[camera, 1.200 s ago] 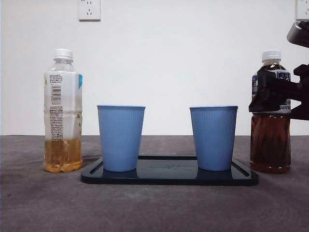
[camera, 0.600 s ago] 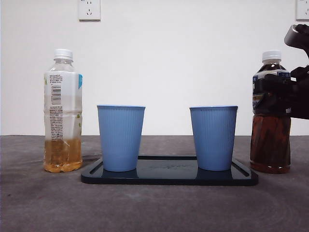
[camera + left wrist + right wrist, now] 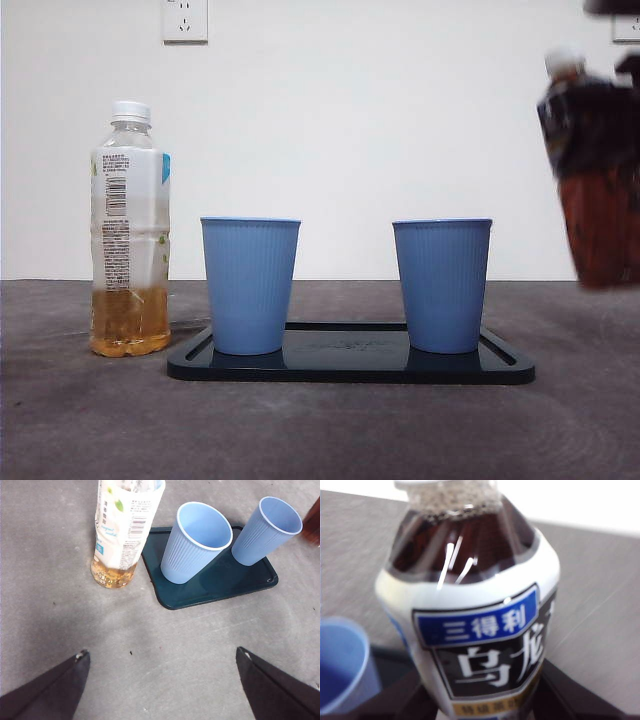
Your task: Pour the drink into the cup
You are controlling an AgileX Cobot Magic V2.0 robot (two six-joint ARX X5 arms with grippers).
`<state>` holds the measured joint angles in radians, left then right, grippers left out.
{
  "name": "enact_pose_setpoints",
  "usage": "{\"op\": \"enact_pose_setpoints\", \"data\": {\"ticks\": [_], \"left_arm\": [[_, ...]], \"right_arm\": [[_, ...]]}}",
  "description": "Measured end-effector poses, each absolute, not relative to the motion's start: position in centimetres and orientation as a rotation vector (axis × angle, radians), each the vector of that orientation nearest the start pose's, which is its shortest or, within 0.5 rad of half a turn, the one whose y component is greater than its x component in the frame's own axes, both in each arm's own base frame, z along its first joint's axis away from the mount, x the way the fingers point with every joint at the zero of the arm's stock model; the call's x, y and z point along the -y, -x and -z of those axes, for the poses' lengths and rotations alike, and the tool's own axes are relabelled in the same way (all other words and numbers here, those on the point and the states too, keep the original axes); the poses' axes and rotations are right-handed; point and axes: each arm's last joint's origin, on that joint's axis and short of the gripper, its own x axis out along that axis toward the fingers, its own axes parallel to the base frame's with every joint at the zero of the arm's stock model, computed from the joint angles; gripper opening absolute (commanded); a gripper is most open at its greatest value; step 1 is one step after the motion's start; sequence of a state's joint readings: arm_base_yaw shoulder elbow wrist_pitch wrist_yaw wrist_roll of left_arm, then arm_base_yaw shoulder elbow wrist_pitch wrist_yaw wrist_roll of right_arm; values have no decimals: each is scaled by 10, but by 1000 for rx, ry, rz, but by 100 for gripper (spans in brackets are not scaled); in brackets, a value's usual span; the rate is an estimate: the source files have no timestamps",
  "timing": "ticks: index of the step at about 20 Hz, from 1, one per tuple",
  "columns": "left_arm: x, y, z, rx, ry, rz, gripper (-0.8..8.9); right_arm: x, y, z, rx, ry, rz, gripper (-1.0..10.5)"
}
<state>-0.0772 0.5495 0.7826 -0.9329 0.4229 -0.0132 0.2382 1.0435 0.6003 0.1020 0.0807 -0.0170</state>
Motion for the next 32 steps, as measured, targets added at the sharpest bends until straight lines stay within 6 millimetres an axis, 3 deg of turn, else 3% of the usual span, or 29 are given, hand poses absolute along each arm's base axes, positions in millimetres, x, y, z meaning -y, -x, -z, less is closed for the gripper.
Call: {"op": "enact_pose_setpoints", "data": {"ticks": [2,4,11,19,32], "left_arm": [[19,-90,-296,-700,134,475,469],[19,-90,-296,-699,134,475,469],[19,-90,-296,-699,134,475,469],[21,-90,-296,-702,125,501,469],[22,-89,-296,-703,120,513,469]], "right_arm": [[-51,-222,-275,-374,176,-173,144],[-52,-219,-290,-439,299,-163,144],[-62,-210,-312,-514,767,-80,140],[-93,-217,-292,-604,1199,-121,140],[-110,-230,-271,-673,1435,-127,140]]}}
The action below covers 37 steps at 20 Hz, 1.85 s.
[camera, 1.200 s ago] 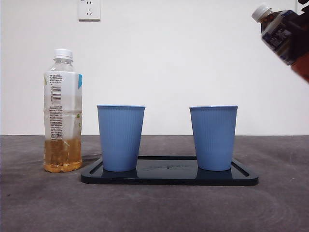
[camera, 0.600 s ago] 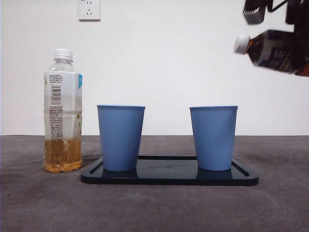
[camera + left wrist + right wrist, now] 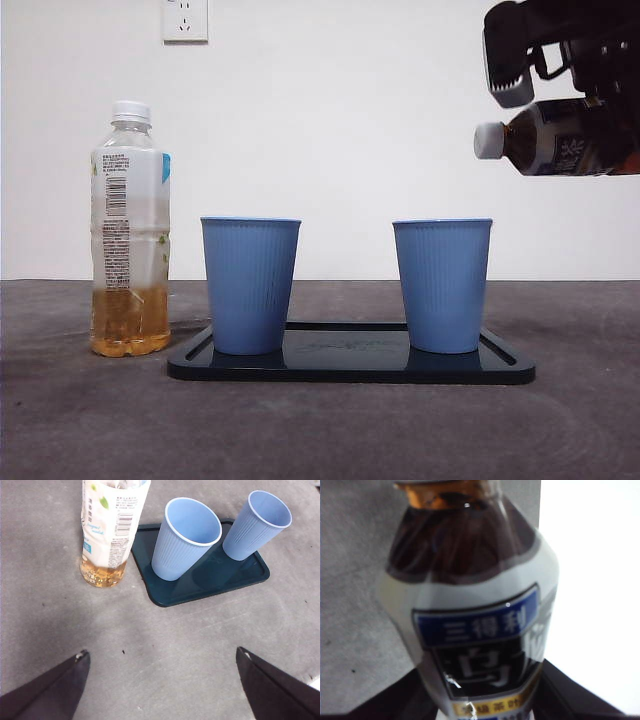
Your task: Pour the drink into the cup
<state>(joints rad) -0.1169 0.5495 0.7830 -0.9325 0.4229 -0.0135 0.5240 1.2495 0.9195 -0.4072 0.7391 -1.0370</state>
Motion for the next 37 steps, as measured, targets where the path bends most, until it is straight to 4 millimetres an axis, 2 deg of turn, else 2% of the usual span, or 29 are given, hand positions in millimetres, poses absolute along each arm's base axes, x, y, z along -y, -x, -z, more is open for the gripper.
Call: {"op": "enact_pose_setpoints", "data": {"ticks": [13,37], "left_arm": [[24,-89,-296,-704,116,525,469],[24,-89,-296,-704,116,525,469]], "right_arm": [[-129,-236,-257,-677,1570,-148,140],[-130,-238,-257,-674,1584,-139,140]]}}
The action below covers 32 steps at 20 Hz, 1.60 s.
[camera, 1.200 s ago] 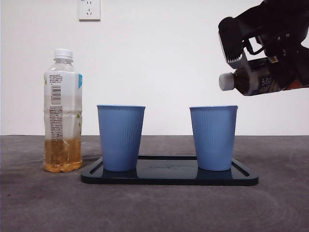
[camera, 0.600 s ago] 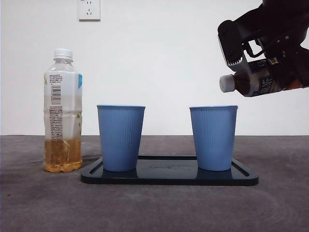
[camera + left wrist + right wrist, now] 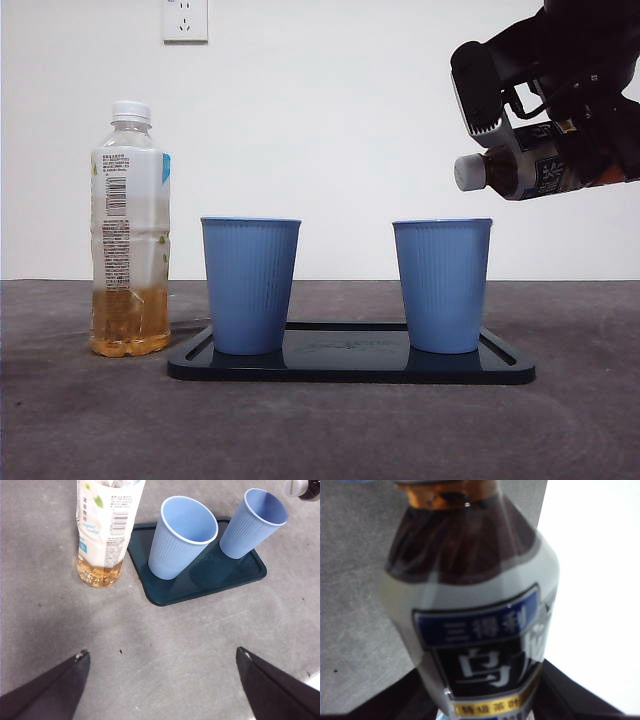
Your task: Pour the drink into the cup
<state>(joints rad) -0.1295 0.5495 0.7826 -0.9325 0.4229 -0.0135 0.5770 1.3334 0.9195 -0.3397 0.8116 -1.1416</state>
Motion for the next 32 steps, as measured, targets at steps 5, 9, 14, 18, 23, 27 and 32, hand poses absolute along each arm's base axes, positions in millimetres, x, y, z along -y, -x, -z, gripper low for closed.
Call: {"op": "enact_pose_setpoints", "data": {"ticks": [5,9,14,18,23,27,32], "left_arm": [[24,-89,-296,-704,116,525,469],[24,-89,-296,-704,116,525,469],[24,-89,-296,-704,116,525,469],[24,-89,-296,-704,116,525,469],[24,-89,-296,-704,116,525,469],[24,-89,-296,-704,116,525,469],[24,-89,-296,-704,116,525,469]], "right_arm": [[-130,-238,-257,-669,1494,-111,140],[-128,-234,-263,-631,1332,-119,140],[-118,-222,-285,-541,1044,-117,140],[-102,-214,-301,-484,744,-135,140],[-79,-211,-314,-453,373,-171,141],[-70,-216,-308,-431,216,-205,141],[-63,-220,-269,-402,40,-242,141]]}}
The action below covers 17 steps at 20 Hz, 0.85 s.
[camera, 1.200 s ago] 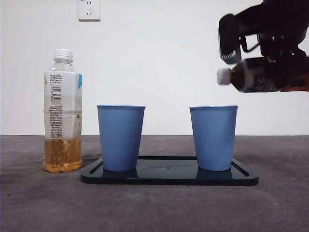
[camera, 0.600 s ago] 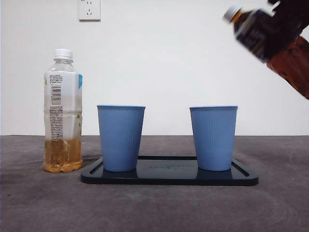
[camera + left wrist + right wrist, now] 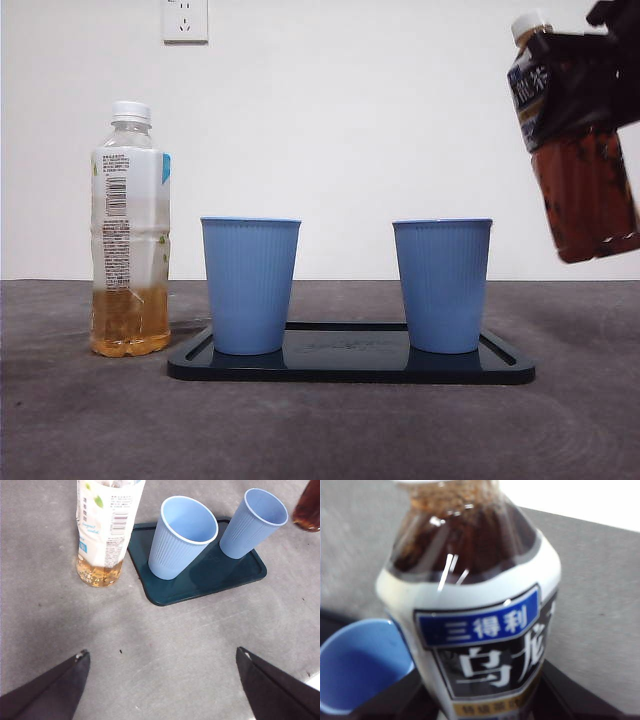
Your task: Pour the drink into the cup
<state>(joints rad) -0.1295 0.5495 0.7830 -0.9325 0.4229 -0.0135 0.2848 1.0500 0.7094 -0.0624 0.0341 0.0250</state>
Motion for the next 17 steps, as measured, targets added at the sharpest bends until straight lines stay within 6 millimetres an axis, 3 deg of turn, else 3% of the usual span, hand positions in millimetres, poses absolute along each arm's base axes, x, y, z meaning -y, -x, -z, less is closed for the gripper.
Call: {"op": "enact_pose_setpoints", "data": {"ticks": [5,10,17], "left_arm": [[24,-89,-296,-704,116,525,469],[24,-89,-296,-703,116,525,469],[24,-89,-296,-704,116,525,469]], "right_arm": [[-58,-222,-247,-283,-88,-260,141],[-58,-232,-212,-364,-99,-247,141],[-63,-248,-194,-369,-102,-270,142]]}}
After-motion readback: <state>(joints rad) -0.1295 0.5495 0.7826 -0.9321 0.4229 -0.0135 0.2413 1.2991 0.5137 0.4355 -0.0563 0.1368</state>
